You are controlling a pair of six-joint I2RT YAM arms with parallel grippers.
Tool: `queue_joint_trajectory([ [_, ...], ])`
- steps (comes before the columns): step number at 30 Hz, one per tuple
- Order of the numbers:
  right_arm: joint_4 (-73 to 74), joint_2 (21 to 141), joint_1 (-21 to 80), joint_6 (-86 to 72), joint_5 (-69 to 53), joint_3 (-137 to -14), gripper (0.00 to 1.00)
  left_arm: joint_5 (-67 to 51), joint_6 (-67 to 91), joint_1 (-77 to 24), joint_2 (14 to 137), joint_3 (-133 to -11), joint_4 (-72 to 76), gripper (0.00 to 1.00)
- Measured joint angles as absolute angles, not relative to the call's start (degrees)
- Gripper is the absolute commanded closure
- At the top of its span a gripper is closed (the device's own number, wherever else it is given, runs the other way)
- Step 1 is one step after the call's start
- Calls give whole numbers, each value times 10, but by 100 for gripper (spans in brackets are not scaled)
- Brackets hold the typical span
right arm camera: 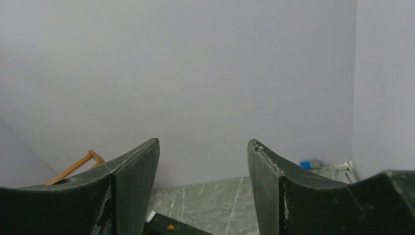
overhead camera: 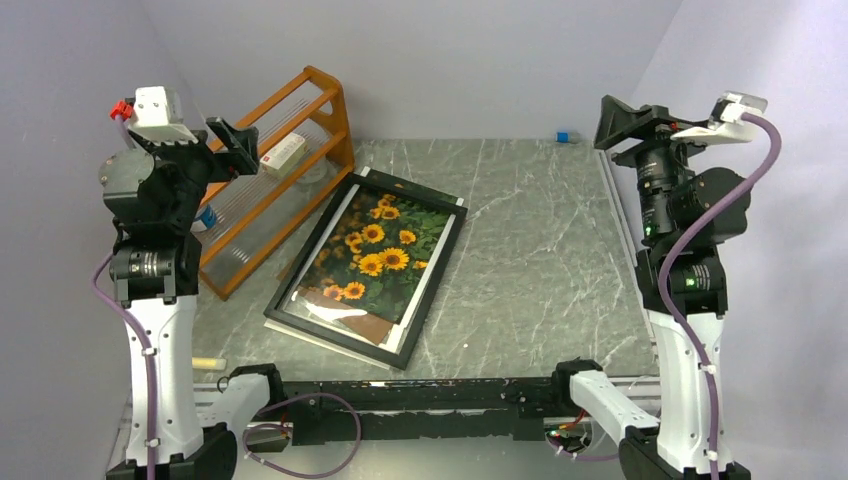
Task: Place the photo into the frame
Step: Move the photo frame to the center of the board.
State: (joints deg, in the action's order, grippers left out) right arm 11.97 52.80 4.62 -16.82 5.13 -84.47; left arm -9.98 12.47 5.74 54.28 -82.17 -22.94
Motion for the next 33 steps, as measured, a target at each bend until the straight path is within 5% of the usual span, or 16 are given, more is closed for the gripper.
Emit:
queue_joint_trajectory([
  [12,193,612,48,-185,8,-832,34,-150,162,53,596,-799,-199,6],
  [14,217,646,56,-195,-1,-831,28,-165,171,51,609,-790,-193,6],
  [23,294,831,219,-336,15,-721,25,-232,223,40,675,-769,-194,6],
  [33,347,1024,349,-464,53,-734,26,-252,243,33,670,-742,-197,6],
])
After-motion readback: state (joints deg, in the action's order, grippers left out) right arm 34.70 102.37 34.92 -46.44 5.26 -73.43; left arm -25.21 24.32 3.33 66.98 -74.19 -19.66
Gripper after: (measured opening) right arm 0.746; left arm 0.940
